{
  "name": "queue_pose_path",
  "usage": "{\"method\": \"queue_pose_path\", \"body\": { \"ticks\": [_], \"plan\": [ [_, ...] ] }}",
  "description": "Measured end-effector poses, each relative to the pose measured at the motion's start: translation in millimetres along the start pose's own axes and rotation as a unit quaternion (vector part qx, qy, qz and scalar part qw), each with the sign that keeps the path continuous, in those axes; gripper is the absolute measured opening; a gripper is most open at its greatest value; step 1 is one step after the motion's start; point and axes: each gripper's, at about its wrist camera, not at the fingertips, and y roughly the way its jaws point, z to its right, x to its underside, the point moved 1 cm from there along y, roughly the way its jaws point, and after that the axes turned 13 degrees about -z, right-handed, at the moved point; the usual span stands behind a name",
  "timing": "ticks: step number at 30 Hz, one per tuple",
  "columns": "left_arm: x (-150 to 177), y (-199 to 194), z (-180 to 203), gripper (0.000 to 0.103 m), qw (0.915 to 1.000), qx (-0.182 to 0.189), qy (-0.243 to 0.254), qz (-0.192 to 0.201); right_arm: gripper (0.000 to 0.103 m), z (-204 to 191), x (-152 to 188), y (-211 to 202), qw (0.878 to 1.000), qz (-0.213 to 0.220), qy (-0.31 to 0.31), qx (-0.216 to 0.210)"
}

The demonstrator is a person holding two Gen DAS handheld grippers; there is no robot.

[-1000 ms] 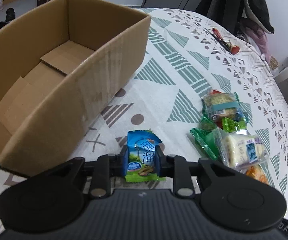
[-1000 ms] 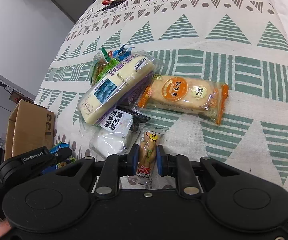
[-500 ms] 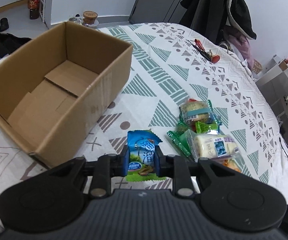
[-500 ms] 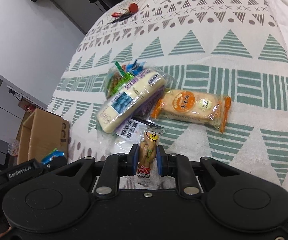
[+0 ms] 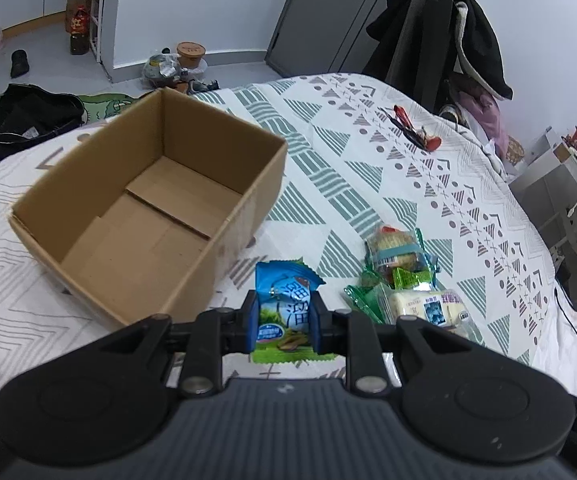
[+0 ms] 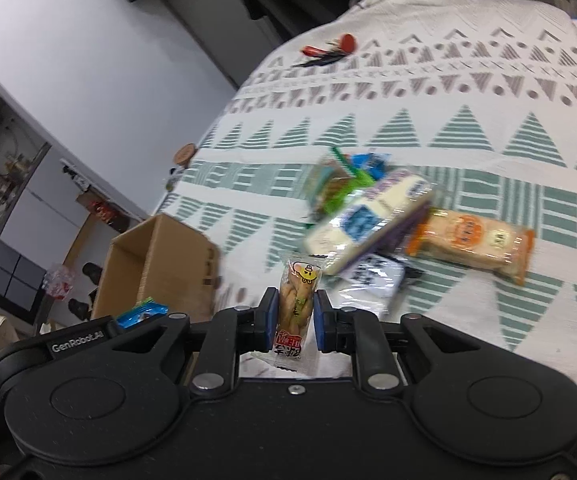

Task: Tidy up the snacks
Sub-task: 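Carry both snacks over the cardboard box and release them inside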

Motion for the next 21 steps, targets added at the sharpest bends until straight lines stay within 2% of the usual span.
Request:
{"method": "queue_pose_path", "body": {
  "ticks": [7,12,21],
  "plan": [
    [-9.0,-21.3,-14.5,0.024,0.9999,-0.006,0.004,0.009,0.019,-29.6,-1.2,0.2,0.999,0.006,-0.025,-0.025],
    [-29.9,-32.2,-21.7,0.024,0.9991,-0.007,0.042,0.008,0.019,-56.5,-4.2,3.0,0.998,0.011,-0.053,-0.037],
    [-54.4,-41.2,-49.8,0.024,0.9988,-0.006,0.045,0.020,0.019,-95.9,-12.8,19.4,0.995,0.011,-0.084,-0.053]
  ]
}}
